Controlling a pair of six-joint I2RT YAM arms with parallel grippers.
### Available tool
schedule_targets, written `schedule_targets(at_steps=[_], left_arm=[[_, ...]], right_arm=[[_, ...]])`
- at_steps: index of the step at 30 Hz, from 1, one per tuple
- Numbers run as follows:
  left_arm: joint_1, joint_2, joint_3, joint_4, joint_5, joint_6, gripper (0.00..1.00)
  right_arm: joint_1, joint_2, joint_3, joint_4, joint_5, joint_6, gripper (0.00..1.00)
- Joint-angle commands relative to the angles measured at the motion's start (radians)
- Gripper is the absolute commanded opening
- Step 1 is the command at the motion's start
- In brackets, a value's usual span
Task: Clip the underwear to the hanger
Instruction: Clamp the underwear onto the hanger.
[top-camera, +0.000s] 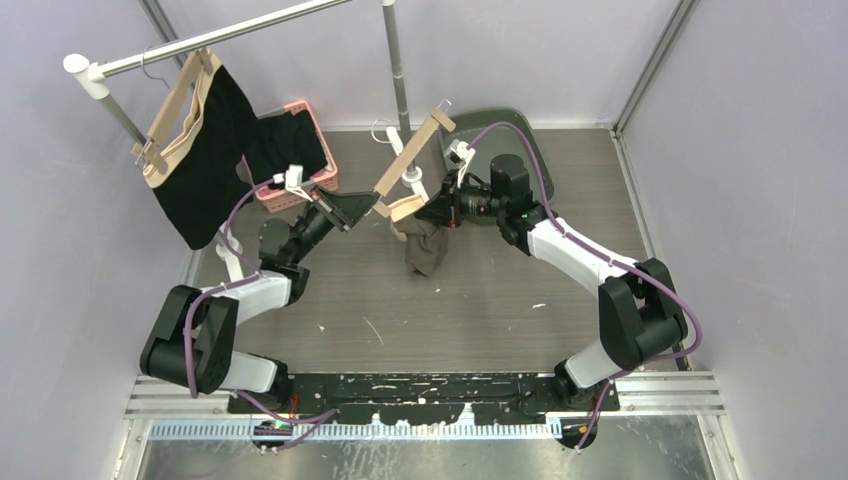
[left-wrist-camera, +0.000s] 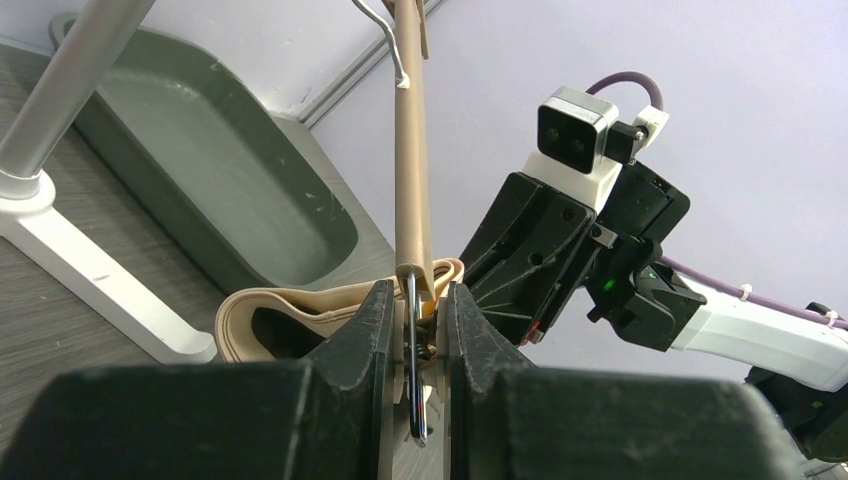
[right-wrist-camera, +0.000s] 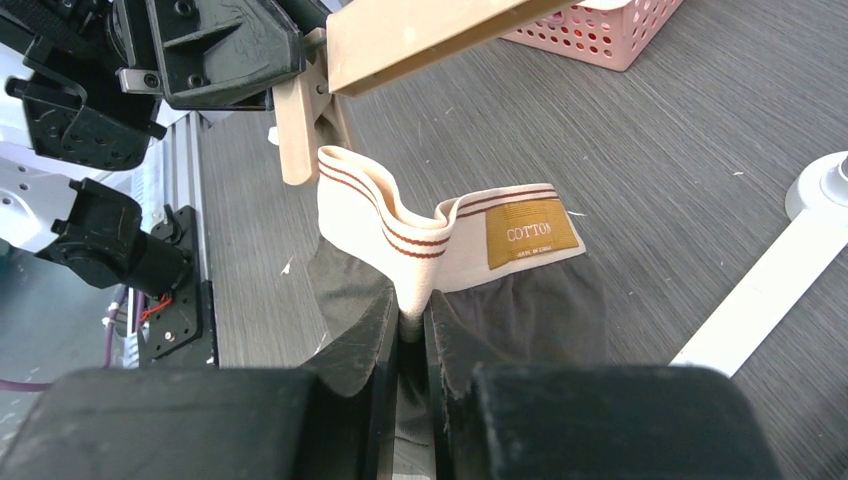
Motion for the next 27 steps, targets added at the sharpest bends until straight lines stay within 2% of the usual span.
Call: schedule_targets(at_steps=[1,17,27], left_arm=[[0.003,0.008,0.047,0.080,0.011,0.000,0.00],[-0.018,0.051,0.092,0.096,0.035,-0.018,0.00],[-0.019,0.059,0.118,0.092,0.062,-0.028,0.00]], right_arm=[[-0.002,-0.038,0.049,0.051,-0.026,0.009,0.01],[0.000,-0.009,0.066,0.044,-0.054,0.009,0.01],[0.015,0.012,0.103,-0.070,-0.062,-0.069,0.01]])
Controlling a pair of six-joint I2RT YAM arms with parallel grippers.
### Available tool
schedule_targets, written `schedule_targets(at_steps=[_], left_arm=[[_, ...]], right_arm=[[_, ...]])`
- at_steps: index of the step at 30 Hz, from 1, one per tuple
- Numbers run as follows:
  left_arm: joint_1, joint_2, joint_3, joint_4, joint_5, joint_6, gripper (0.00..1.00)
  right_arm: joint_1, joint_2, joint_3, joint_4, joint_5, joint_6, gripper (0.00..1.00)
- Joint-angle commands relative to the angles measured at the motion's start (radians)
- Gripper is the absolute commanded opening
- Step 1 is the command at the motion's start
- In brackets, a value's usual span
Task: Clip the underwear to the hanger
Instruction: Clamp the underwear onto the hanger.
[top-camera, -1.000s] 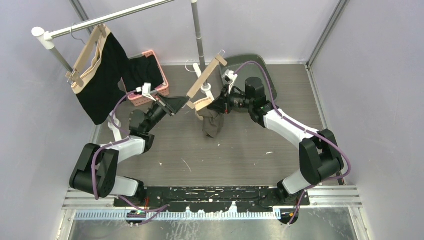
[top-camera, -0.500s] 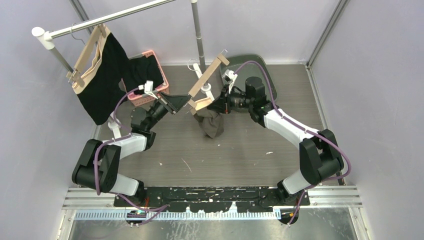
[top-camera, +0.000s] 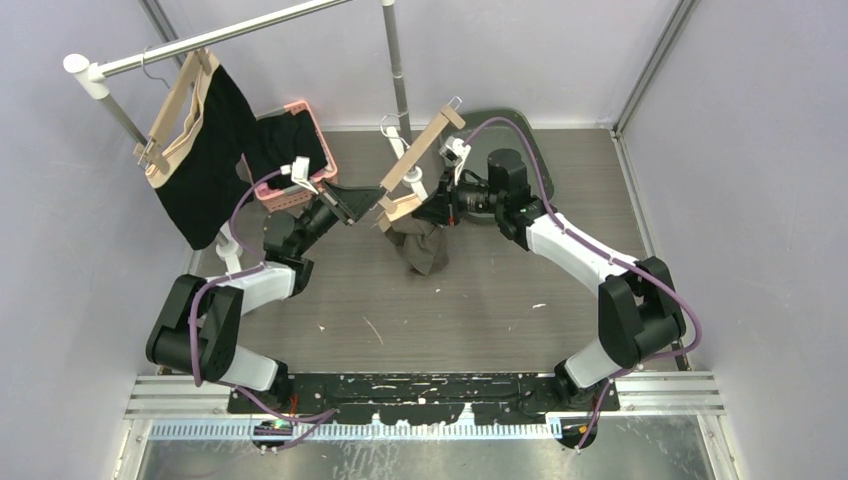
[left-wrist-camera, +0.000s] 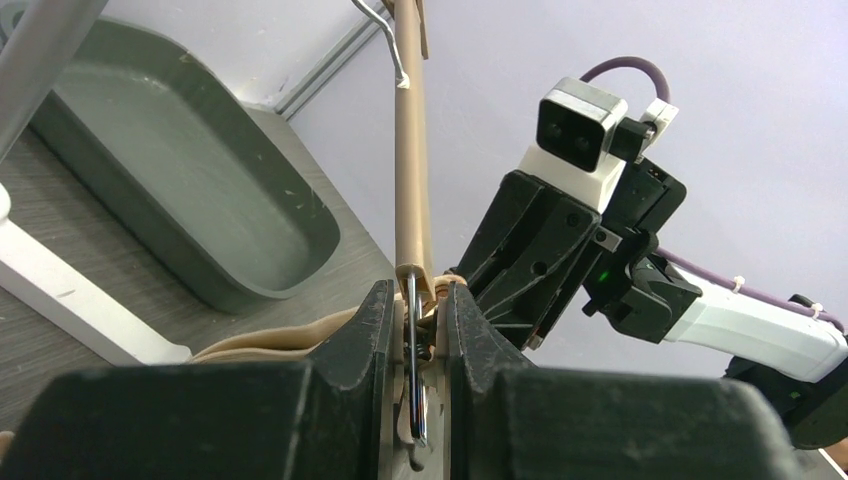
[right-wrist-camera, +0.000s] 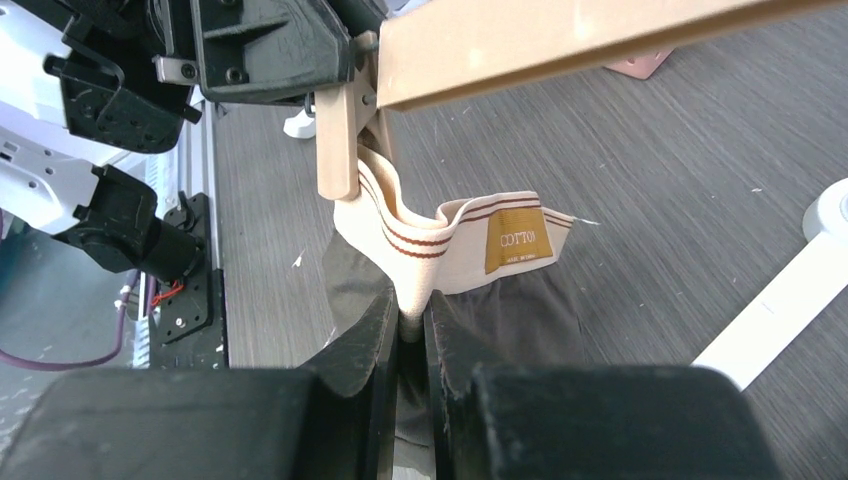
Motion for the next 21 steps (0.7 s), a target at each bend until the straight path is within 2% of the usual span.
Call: schedule_targets(at_steps=[1,21], left_arm=[[-0.005,-0.003,0.055,0.084,0.033,-0.006,0.00],[-0.030,0.044,0.100,0.036,0.089,-0.010,0.00]], right_arm=[[0.010,0.000,0.053,-0.026,-0.027,-0.048,0.01],[0.024,0.019,0.106,-0.115,-0.042,-0.107,0.01]])
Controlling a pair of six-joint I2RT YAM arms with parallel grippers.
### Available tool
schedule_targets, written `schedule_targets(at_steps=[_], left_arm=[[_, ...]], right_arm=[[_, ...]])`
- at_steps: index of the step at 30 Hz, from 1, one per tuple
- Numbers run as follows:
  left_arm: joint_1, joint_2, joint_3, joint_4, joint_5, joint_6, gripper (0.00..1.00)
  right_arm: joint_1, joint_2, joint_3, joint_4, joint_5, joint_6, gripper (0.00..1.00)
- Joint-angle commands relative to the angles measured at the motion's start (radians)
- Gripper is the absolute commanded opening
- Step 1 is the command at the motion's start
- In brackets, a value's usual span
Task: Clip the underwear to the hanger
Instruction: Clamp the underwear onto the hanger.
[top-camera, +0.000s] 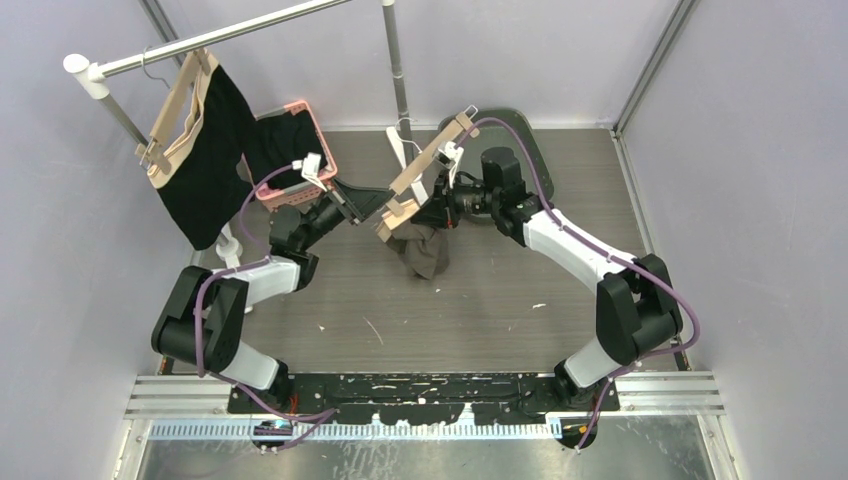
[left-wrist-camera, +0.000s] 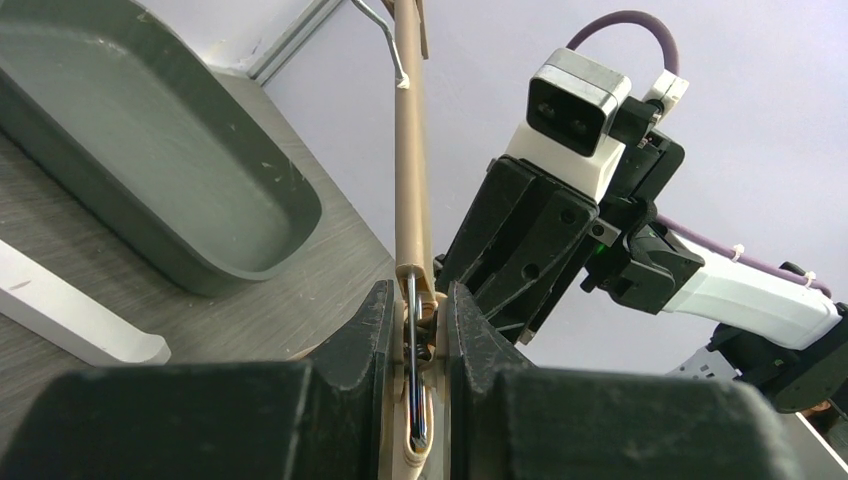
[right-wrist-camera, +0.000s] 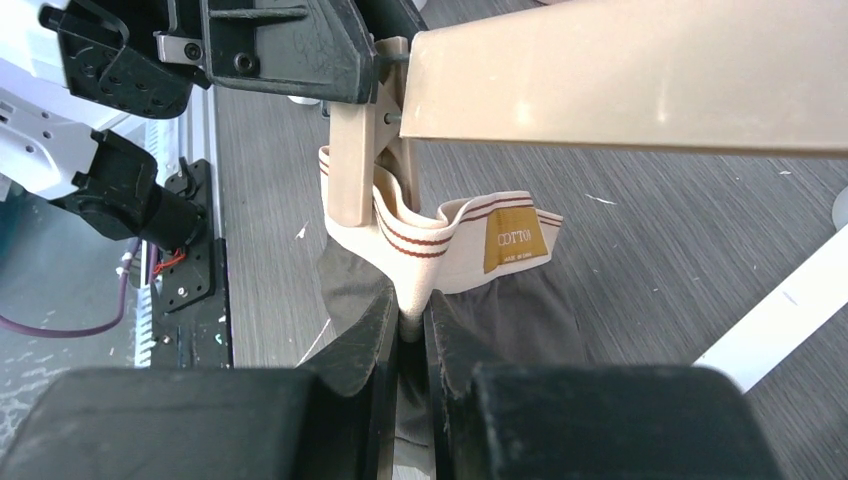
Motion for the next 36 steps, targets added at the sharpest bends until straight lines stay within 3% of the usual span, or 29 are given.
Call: schedule_targets(at_steps=[1,29,30,32,36], left_arm=[[-0.008,0.000,0.056,0.040,0.019,-0.002,0.00],[-0.020,-0.011,0.066,-0.035,0.046,0.045,0.00],[-0.021,-0.011,0.066,-0.037,0.047,0.045,0.01],[-0.021,-0.013,0.065,-0.040,0.048,0.045,0.13],[-0.020,-0.013,0.060,-0.042,0.049,0.048,0.20]], right_arm=[[0.011,0.004,0.062,0.015,-0.024,-0.024,0.01],[0.037,0.038,0.124,-0.045,-0.021,-0.048,0.01],[0.037,0.039,0.125,-0.045,-0.021,-0.048,0.01],[0.037,0.041,0.125,-0.047,-0.020,-0.048,0.01],[0.037,0.041,0.119,-0.046,-0.022,-0.048,0.01]])
